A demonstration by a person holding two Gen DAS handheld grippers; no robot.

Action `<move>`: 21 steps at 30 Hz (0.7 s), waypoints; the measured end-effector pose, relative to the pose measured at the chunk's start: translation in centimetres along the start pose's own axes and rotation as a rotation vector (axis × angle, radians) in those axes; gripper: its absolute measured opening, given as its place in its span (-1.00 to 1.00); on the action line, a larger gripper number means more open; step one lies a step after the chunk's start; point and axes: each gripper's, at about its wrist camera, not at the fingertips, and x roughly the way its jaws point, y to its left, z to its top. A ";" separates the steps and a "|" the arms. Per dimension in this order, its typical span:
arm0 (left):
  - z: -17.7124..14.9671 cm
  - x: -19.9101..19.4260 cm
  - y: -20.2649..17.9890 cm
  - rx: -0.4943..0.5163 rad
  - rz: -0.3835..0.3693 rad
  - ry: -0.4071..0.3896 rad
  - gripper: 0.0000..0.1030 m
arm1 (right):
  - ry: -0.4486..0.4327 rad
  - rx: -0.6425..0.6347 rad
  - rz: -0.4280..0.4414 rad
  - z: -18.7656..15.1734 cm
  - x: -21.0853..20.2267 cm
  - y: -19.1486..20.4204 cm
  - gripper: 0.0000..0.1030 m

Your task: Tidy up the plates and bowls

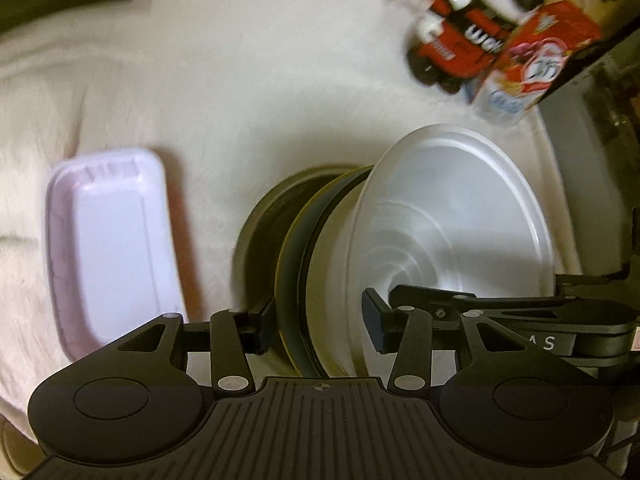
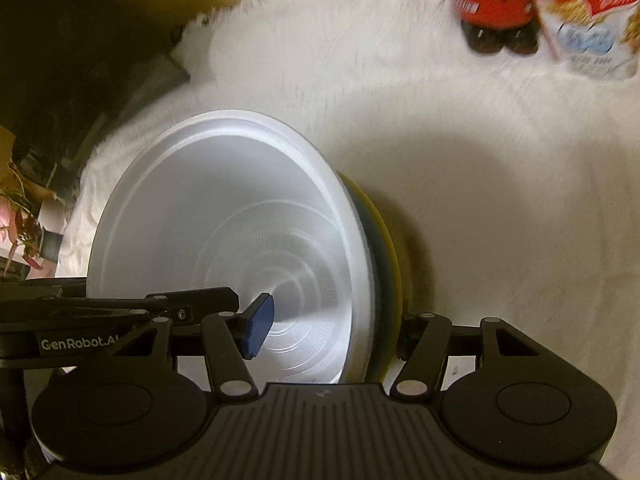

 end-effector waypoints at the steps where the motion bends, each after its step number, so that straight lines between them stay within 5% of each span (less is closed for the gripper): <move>1: -0.1 0.4 0.4 -0.001 0.005 0.010 -0.08 | 0.013 0.001 -0.004 0.0 0.6 0.1 0.13; 7: -0.2 0.6 -0.2 0.116 0.100 -0.023 -0.25 | 0.057 -0.018 -0.026 -0.1 2.7 0.6 0.14; 12: 0.0 0.4 0.7 0.112 0.076 -0.014 -0.33 | 0.026 -0.055 -0.049 -0.5 2.5 0.9 0.14; 15: -0.2 0.2 1.5 0.080 0.054 -0.013 -0.54 | 0.030 -0.079 -0.047 -0.9 2.1 0.9 0.14; 21: -1.0 -1.3 2.1 0.035 -0.028 -0.052 -0.54 | -0.046 -0.047 -0.048 -0.5 -0.2 0.1 0.17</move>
